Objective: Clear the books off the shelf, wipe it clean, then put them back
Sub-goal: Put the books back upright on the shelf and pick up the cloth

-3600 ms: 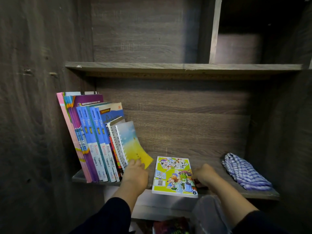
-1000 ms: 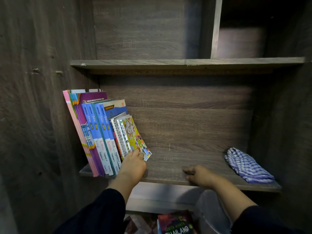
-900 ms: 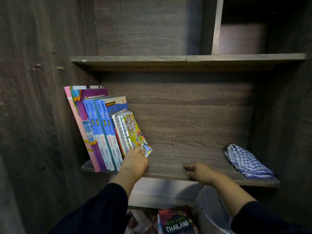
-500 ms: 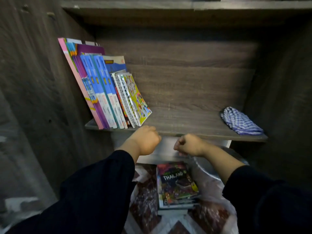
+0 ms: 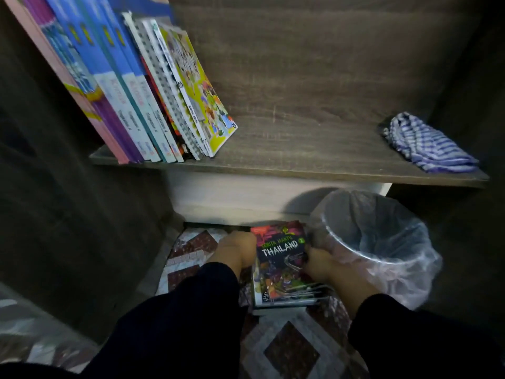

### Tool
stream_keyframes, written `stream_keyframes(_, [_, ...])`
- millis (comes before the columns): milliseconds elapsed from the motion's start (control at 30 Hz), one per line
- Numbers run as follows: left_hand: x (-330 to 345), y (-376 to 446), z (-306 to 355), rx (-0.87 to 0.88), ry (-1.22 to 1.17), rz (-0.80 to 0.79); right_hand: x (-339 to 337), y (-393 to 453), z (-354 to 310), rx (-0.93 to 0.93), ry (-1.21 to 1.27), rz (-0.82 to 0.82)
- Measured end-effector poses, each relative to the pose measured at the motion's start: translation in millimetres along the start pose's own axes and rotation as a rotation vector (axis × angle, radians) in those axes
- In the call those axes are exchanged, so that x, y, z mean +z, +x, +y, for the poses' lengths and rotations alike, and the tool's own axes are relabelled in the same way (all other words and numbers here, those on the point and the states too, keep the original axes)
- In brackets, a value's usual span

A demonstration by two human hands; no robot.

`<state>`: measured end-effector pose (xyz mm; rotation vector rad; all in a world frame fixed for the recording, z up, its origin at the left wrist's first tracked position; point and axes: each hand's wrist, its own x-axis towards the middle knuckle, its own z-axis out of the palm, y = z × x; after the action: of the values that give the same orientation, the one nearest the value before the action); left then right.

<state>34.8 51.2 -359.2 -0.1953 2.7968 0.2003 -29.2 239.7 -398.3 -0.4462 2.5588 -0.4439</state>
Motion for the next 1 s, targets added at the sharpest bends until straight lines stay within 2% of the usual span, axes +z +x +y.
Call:
stream_keyframes(67, [13, 10, 0, -0.026, -0.180, -0.053, 9, 11, 4, 0.018, 0.081, 0.045])
stream_keyframes(167, [27, 22, 4, -0.086, -0.385, -0.101, 16, 31, 5, 0.112, 0.017, 0.080])
stream_keyframes(333, [50, 32, 9, -0.204, -0.804, -0.088, 19, 46, -8, 0.249, -0.045, 0.055])
stream_keyframes(533, [65, 26, 8, -0.371, -1.091, -0.033, 43, 42, -13, 0.414, 0.098, 0.085])
stream_keyframes(667, [69, 21, 4, -0.466, -1.206, -0.038, 50, 33, -5, 0.465, 0.261, 0.187])
stream_keyframes(833, [74, 17, -1, -0.528, -1.329, -0.062, 54, 23, 0, 0.516, 0.611, 0.205])
stream_keyframes(933, [81, 17, -2, -0.535, -1.351, -0.074, 61, 7, 5, 0.406, 0.796, 0.250])
stream_keyframes(1000, [83, 16, -2, -0.531, -1.349, -0.061, 62, -5, 9, 0.297, 0.800, 0.228])
